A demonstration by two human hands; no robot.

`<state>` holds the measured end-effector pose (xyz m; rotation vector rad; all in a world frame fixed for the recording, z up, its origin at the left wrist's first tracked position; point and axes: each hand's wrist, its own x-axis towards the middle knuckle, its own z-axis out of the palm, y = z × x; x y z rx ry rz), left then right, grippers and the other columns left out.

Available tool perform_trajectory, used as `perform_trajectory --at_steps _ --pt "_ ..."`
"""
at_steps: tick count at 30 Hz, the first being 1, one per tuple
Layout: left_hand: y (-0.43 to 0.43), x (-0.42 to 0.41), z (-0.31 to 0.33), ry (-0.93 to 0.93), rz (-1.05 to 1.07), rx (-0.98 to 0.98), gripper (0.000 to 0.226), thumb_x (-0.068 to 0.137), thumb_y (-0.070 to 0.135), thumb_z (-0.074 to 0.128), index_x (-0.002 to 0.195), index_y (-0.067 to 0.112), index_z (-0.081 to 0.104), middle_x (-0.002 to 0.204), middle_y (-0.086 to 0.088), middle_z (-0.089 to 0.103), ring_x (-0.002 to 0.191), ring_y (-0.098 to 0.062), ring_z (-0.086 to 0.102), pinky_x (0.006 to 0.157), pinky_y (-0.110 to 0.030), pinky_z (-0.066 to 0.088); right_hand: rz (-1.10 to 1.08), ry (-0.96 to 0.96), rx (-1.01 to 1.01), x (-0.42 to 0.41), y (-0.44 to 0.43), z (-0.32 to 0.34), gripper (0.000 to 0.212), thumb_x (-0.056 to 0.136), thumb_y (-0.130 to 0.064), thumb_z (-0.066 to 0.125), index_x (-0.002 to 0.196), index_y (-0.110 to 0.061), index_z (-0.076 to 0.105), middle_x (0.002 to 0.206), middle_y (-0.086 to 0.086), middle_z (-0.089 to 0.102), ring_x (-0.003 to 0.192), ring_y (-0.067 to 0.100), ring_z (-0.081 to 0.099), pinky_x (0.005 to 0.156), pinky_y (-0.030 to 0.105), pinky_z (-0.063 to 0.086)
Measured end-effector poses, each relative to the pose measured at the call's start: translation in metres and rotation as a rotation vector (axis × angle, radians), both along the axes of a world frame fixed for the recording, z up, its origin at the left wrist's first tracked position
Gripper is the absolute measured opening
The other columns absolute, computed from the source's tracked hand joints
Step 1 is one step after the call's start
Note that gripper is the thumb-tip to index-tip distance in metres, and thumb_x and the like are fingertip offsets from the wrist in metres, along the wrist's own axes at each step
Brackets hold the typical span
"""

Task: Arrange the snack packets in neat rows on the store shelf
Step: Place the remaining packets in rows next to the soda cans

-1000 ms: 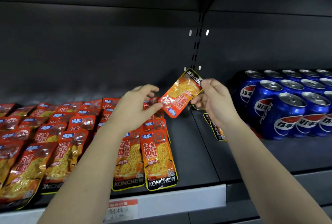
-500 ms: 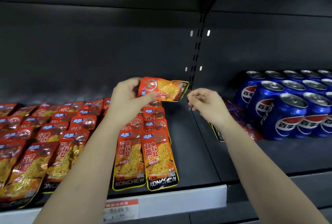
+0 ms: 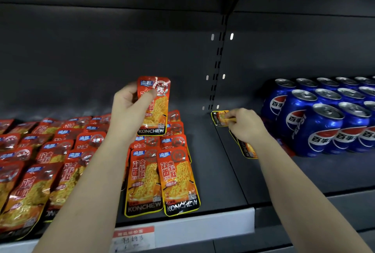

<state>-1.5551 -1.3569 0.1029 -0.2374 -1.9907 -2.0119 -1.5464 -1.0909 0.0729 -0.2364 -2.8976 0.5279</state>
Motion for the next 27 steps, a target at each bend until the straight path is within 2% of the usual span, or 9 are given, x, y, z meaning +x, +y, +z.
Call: perform_trajectory --at_steps 4,6,7,8,11,14,16,21,27 --pt "0.001 0.0 -0.003 0.018 -0.001 -0.099 0.015 0.093 0.036 0.061 0.106 0.031 0.065 0.101 0.009 0.072 0.094 -0.009 0.07 0.083 -0.036 0.057 0.096 0.086 -0.263 -0.001 -0.001 0.0 0.022 0.082 -0.005 0.065 0.095 -0.02 0.074 0.091 -0.007 0.071 0.091 0.01 0.067 0.085 0.026 0.054" --pt "0.0 -0.001 -0.003 0.034 0.021 -0.149 0.02 0.093 0.04 0.058 0.111 0.032 0.062 0.104 0.01 0.071 0.096 -0.008 0.068 0.085 -0.036 0.057 0.009 0.188 -0.233 -0.004 0.001 -0.001 0.015 0.08 -0.016 0.071 0.094 -0.022 0.072 0.095 -0.004 0.069 0.094 0.016 0.065 0.081 0.029 0.053" --pt "0.0 -0.001 -0.003 0.036 0.029 -0.166 0.02 0.094 0.041 0.057 0.112 0.033 0.061 0.105 0.011 0.07 0.097 -0.007 0.068 0.085 -0.037 0.057 -0.065 0.221 -0.176 -0.004 0.003 -0.002 0.02 0.08 -0.028 0.073 0.099 -0.023 0.07 0.102 0.0 0.067 0.1 0.022 0.062 0.083 0.034 0.053" --pt "-0.001 -0.002 -0.004 0.032 0.035 -0.179 0.02 0.094 0.042 0.056 0.112 0.034 0.06 0.105 0.011 0.07 0.097 -0.007 0.068 0.086 -0.036 0.057 -0.125 0.202 -0.127 -0.004 0.004 -0.002 0.033 0.08 -0.04 0.073 0.107 -0.023 0.067 0.109 0.004 0.063 0.108 0.028 0.057 0.088 0.039 0.051" --pt "-0.001 -0.003 -0.005 0.021 0.032 -0.207 0.021 0.094 0.043 0.056 0.112 0.034 0.06 0.105 0.012 0.069 0.097 -0.007 0.068 0.086 -0.038 0.057 -0.184 -0.133 0.011 -0.002 0.004 0.002 0.083 0.073 -0.073 0.063 0.133 -0.017 0.05 0.13 0.011 0.052 0.128 0.037 0.039 0.102 0.047 0.041" --pt "-0.001 -0.004 -0.005 0.022 0.03 -0.236 0.024 0.093 0.043 0.056 0.114 0.033 0.06 0.105 0.011 0.07 0.097 -0.009 0.068 0.086 -0.04 0.057 -0.173 -0.298 0.116 0.0 -0.001 0.002 0.101 0.069 -0.082 0.057 0.138 -0.01 0.044 0.139 0.014 0.045 0.131 0.036 0.035 0.104 0.044 0.035" --pt "-0.002 -0.005 -0.006 0.015 0.031 -0.25 0.024 0.093 0.044 0.056 0.114 0.033 0.059 0.105 0.011 0.07 0.096 -0.009 0.068 0.086 -0.041 0.057 -0.152 -0.294 0.089 0.0 -0.003 0.003 0.099 0.068 -0.079 0.061 0.138 -0.011 0.041 0.138 0.014 0.046 0.131 0.036 0.035 0.104 0.043 0.035" --pt "-0.002 -0.005 -0.008 0.01 0.023 -0.299 0.034 0.091 0.048 0.056 0.12 0.029 0.058 0.108 0.008 0.07 0.097 -0.013 0.069 0.085 -0.045 0.057 -0.082 -0.256 -0.002 0.003 -0.007 0.006 0.076 0.071 -0.066 0.07 0.135 -0.041 0.037 0.133 0.01 0.049 0.127 0.036 0.037 0.103 0.043 0.031" --pt "-0.002 -0.004 -0.007 0.006 0.045 -0.348 0.035 0.092 0.049 0.055 0.121 0.029 0.057 0.109 0.01 0.068 0.098 -0.012 0.068 0.085 -0.042 0.057 -0.06 -0.173 -0.095 0.006 -0.01 0.009 0.056 0.071 -0.048 0.08 0.118 -0.042 0.05 0.121 0.002 0.048 0.124 0.032 0.041 0.103 0.046 0.028"
